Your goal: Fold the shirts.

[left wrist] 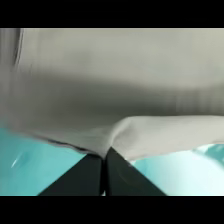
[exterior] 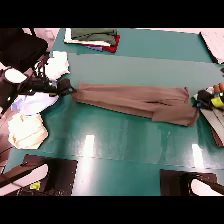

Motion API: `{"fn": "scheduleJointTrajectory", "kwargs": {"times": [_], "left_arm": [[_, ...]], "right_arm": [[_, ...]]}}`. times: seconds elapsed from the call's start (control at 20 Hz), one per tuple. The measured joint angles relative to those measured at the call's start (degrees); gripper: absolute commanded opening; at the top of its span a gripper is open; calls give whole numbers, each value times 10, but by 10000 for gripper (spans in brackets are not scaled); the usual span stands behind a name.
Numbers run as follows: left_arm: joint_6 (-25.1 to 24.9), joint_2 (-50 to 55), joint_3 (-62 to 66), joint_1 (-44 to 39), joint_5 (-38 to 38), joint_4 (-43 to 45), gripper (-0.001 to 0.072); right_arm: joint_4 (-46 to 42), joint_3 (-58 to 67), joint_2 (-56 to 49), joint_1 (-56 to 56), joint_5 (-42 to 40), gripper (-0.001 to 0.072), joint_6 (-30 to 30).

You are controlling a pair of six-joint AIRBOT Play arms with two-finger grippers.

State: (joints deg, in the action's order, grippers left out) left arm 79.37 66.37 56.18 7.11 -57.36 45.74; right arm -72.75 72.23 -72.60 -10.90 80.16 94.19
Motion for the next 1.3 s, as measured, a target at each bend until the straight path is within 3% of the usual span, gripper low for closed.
{"fn": "scheduleJointTrajectory", "kwargs": {"times": [0.5,0.55,0.6,0.65,0.7,1.0,1.3], "left_arm": [[-41,184,108,-18,41,-31,27],[-43,190,110,-19,45,-27,28],[-44,195,111,-20,52,-26,165],[-46,198,113,-21,57,-23,565],[-47,201,113,-21,63,-21,708],[-49,205,156,30,-14,43,711],[-59,247,161,66,-91,39,710]], "right_arm": [[11,243,-248,5,23,28,-12],[12,255,-260,6,24,167,-12],[11,266,-271,6,26,684,-12],[11,278,-281,6,27,711,-12],[10,290,-288,6,31,711,-14],[19,382,-278,-7,87,707,-30],[37,346,-182,18,73,707,-35]]}}
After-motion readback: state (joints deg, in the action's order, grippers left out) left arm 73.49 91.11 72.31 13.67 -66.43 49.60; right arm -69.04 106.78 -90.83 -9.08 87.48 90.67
